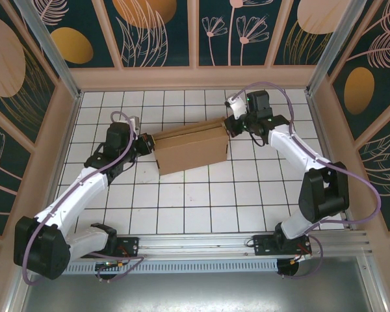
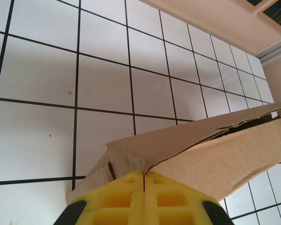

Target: Fold the paper box

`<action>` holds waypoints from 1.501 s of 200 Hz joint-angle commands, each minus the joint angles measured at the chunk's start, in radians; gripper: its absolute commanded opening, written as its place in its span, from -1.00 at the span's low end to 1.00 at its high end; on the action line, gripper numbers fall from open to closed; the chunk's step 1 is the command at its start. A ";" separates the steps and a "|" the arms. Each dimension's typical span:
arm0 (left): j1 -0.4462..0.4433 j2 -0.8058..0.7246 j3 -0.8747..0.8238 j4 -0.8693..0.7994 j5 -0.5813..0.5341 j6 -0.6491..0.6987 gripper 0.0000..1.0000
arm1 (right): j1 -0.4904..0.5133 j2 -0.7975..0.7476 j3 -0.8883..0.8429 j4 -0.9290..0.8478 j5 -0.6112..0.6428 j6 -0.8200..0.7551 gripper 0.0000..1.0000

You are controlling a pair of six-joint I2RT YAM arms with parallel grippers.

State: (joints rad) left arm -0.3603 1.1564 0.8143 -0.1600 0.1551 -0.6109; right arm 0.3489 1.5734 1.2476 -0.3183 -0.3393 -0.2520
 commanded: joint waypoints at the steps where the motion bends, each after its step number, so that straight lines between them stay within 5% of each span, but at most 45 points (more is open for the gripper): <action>1: -0.011 0.031 -0.003 -0.065 0.029 0.033 -1.00 | 0.042 -0.029 0.024 -0.071 -0.017 0.209 -1.00; 97: -0.020 0.017 -0.013 -0.067 0.003 0.055 -1.00 | 0.096 -0.091 0.027 -0.180 0.020 0.511 -1.00; 183: -0.120 -0.030 -0.030 -0.056 -0.111 0.094 -1.00 | 0.117 -0.149 0.026 -0.203 -0.026 0.654 -1.00; 300: -0.123 -0.119 -0.076 -0.024 -0.201 0.113 -1.00 | 0.118 -0.202 -0.051 -0.205 -0.093 0.806 -1.00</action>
State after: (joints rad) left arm -0.4587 1.0527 0.7551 -0.1875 -0.0731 -0.5266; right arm 0.4385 1.3922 1.2160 -0.5388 -0.3187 0.4942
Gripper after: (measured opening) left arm 0.051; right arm 0.050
